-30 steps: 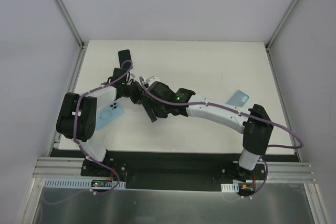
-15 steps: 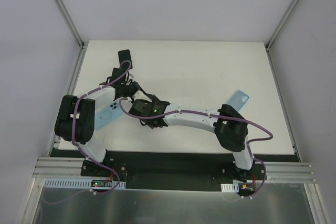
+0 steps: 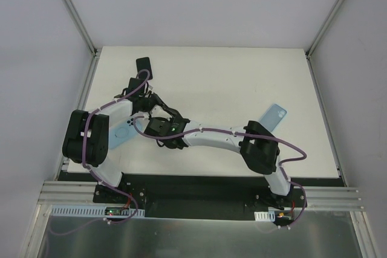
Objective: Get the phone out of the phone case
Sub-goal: Adjust the phone.
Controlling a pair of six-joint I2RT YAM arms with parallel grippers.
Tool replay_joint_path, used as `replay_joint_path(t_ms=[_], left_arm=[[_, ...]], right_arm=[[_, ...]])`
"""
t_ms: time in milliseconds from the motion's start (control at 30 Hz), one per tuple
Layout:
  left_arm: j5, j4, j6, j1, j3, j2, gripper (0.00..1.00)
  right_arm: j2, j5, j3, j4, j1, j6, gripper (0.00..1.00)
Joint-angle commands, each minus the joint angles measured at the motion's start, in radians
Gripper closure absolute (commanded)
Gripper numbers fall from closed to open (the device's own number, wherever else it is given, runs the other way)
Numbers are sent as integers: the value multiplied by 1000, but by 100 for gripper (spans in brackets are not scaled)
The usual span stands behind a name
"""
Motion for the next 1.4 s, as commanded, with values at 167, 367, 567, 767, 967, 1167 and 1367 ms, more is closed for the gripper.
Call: replay_joint_path(t_ms=[167, 367, 567, 767, 967, 1167, 1367], left_arm=[[50, 1, 32, 0, 22, -62, 92], [80, -1, 81, 0, 52, -94, 59], [137, -4, 111, 0, 88, -132, 36], [136, -42, 128, 0, 124, -243, 21], [117, -116, 190, 8, 175, -316, 14], [73, -125, 237, 26, 149, -428, 13], [-82, -78, 317, 26, 65, -602, 5]], right_arm=[[-27, 114, 53, -24, -23, 75, 99], [-151, -118, -2, 9, -93, 233, 99], [-241, -222, -56, 51, -163, 323, 99], [-318, -355, -165, 149, -232, 432, 99], [-400, -460, -283, 253, -290, 521, 98], [-479, -524, -352, 309, -334, 553, 99], [-582, -642, -456, 420, -399, 590, 99]])
